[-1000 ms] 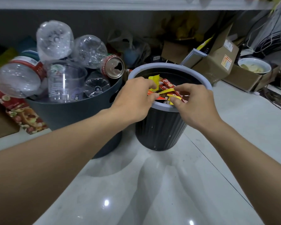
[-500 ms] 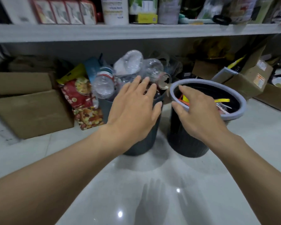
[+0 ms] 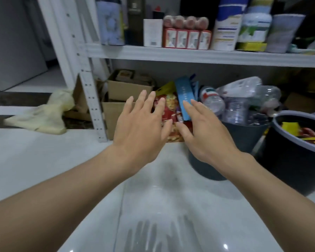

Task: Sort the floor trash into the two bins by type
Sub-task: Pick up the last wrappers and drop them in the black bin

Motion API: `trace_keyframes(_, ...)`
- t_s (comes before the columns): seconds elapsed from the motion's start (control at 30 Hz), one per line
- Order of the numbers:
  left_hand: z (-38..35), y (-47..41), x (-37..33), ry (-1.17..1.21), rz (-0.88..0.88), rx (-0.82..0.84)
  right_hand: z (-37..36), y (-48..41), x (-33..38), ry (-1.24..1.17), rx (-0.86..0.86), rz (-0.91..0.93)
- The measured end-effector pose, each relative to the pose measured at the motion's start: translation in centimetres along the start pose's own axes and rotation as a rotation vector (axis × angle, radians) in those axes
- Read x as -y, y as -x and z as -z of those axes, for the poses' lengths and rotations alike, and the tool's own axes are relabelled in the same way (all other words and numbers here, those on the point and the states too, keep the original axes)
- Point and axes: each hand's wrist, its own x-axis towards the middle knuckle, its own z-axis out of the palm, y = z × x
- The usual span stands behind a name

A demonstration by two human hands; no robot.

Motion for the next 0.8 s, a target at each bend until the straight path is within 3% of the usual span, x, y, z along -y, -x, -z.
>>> trace_keyframes(0.4, -0.5, 12.0, 18.3, -0.134, 0.314, 0.205, -10.4, -1.0, 18.5, -0.049, 0.223, 0.248)
trace_keyframes(0.8, -0.5, 22.2, 30.3, -0.183, 0.553, 0.365, -17.9, -0.2, 32.1, -0.085, 0.404, 0.384)
